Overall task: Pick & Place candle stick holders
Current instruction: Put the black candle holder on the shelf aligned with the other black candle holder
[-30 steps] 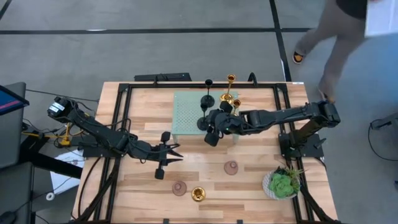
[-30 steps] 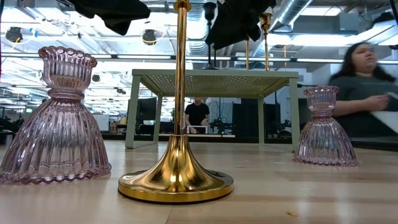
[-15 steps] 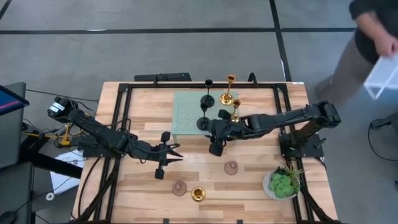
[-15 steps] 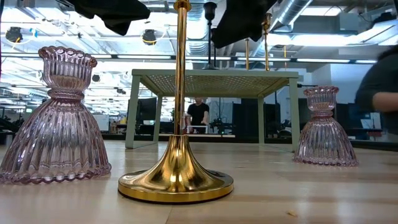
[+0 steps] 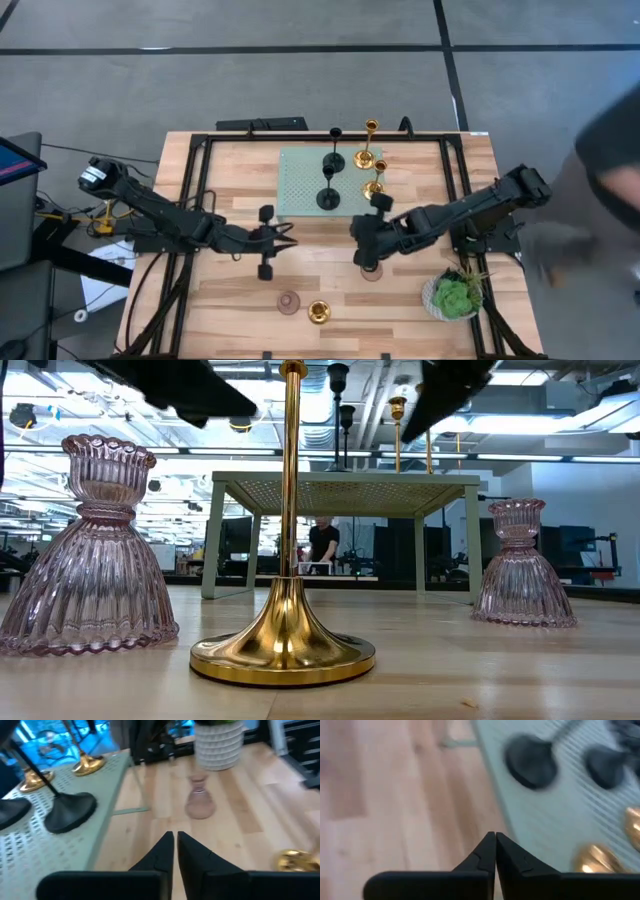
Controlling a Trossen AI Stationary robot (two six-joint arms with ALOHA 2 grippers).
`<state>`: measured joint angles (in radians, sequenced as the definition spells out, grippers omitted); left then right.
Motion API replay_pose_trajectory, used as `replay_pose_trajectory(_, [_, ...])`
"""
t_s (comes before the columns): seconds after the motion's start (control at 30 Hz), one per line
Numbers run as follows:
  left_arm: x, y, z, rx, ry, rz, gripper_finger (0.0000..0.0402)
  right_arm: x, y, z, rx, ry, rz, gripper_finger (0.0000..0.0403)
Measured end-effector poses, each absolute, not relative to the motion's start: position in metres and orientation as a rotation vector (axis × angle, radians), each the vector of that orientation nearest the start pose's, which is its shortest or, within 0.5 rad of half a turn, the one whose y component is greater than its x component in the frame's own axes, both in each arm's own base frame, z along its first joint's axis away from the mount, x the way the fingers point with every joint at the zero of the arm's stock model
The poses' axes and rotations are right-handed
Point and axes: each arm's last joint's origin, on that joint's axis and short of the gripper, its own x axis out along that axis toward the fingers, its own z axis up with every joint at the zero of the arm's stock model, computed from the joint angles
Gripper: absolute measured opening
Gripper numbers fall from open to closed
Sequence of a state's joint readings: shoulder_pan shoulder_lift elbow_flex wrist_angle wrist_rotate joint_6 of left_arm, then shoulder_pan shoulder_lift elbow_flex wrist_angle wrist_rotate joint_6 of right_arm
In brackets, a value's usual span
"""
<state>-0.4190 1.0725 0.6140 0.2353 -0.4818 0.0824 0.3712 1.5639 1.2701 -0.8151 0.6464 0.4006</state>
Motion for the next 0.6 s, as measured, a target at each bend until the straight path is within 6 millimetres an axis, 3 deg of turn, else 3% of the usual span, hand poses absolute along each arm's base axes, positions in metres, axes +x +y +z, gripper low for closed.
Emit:
replay_pose_trajectory(0.33, [0.258,-0.057,0.238,0.269,0.185,0.198,0.0004,0.276,0.108,0.263,-0.234,0.865,-0.592,0.0000])
replay_pose_trajectory(0.6, [0.254,-0.052,0.259,0.224,0.073,0.226,0.0003,0.255,0.122,0.233,-0.197,0.830,-0.665,0.0000])
